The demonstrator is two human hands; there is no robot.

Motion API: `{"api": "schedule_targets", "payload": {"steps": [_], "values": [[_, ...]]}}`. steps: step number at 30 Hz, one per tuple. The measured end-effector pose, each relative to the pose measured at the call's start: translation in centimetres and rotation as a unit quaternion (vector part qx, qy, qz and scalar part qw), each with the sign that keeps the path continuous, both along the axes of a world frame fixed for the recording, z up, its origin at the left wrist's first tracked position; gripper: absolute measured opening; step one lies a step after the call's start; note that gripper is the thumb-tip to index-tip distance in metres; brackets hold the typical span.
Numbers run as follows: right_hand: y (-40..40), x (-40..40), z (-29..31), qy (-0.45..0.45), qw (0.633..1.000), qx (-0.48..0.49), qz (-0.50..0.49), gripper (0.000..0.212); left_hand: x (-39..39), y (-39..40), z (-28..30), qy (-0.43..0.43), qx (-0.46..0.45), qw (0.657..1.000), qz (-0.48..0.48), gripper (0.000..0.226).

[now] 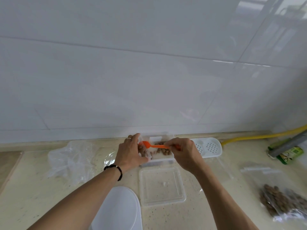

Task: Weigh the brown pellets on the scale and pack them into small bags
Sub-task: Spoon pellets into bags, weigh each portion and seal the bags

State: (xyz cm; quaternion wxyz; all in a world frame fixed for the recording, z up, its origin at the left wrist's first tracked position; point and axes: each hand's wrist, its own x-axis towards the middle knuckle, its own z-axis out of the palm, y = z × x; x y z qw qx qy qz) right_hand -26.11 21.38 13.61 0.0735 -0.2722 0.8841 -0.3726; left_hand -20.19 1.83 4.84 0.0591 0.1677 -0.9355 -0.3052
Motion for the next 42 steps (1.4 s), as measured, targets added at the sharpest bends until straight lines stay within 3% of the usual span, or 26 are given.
{"api": "schedule_targets", "payload": {"steps": [6, 9, 12, 18, 21, 25, 28, 34, 42], "values": [[1.5, 1.4, 2.1, 0.081, 0.992, -0.058, -0.077, 0.025, 0.9, 0.7, 2.2, 0.045, 0.028, 0.999, 0.011, 0.093], [2.1, 2.6, 4.0, 0.074, 0.986, -0.092, -0.121, 0.027, 1.5, 1.5, 3.8, 0.073, 0.057, 0.996, 0.016, 0.097], [3.0, 3.9, 5.7, 0.018, 0.973, -0.145, -0.177, 0.026, 2.4, 2.9, 5.7, 0.101, 0.082, 0.991, 0.025, 0.100], [7.1, 6.4, 5.3, -0.127, 0.901, -0.316, -0.269, 0.022, 5.5, 8.1, 8.0, 0.141, 0.114, 0.983, 0.018, 0.105], [10.5, 7.9, 2.4, -0.188, 0.865, -0.332, -0.327, 0.023, 7.6, 11.2, 8.3, 0.162, 0.137, 0.977, 0.015, 0.105], [15.3, 11.8, -3.8, -0.282, 0.812, -0.328, -0.393, 0.027, 10.5, 15.2, 7.4, 0.171, 0.155, 0.973, -0.012, 0.090], [18.1, 15.0, -8.5, -0.327, 0.784, -0.319, -0.422, 0.024, 12.4, 17.5, 5.8, 0.146, 0.148, 0.978, -0.023, 0.101], [20.5, 19.3, -13.6, -0.330, 0.798, -0.240, -0.443, 0.014, 14.9, 20.0, 3.4, 0.112, 0.115, 0.986, -0.047, 0.105], [21.3, 19.5, -12.5, -0.299, 0.854, -0.082, -0.418, 0.017, 16.0, 20.1, 3.7, 0.112, 0.111, 0.986, -0.052, 0.109]]}}
